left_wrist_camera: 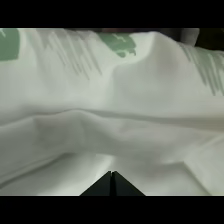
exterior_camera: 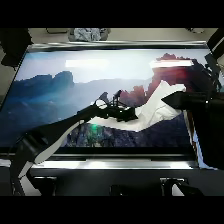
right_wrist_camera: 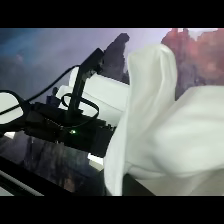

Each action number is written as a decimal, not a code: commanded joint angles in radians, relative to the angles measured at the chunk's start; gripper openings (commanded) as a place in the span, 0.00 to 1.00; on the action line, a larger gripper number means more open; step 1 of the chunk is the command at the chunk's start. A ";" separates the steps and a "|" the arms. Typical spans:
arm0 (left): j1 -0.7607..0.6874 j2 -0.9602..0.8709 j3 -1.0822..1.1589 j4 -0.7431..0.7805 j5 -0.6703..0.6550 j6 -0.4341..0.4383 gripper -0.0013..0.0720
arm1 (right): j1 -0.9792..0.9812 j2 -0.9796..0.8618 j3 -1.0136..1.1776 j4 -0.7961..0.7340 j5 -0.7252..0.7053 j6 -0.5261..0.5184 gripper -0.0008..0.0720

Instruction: Fold the shirts.

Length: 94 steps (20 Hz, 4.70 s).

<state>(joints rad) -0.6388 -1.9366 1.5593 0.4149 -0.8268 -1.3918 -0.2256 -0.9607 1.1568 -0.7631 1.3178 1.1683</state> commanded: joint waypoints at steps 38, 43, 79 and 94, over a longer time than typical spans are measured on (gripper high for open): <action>0.545 0.772 -0.145 0.798 -0.295 -0.120 0.06 | 0.326 -0.662 -0.206 0.288 -0.386 -0.217 0.41; 0.545 0.772 -0.146 0.798 -0.295 -0.119 0.06 | 0.214 -0.609 -0.044 0.270 -0.177 -0.335 0.07; 0.541 0.771 -0.148 0.798 -0.285 -0.108 0.06 | -0.942 -0.212 0.320 -0.612 0.513 0.026 0.07; 0.513 0.774 -0.062 0.793 -0.290 -0.083 0.05 | -0.941 -0.066 0.124 -0.658 0.057 -0.014 1.00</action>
<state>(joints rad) -0.1246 -1.1637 1.4467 1.2053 -1.1297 -1.4979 -1.1671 -1.0298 1.1667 -1.4765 1.5539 1.1942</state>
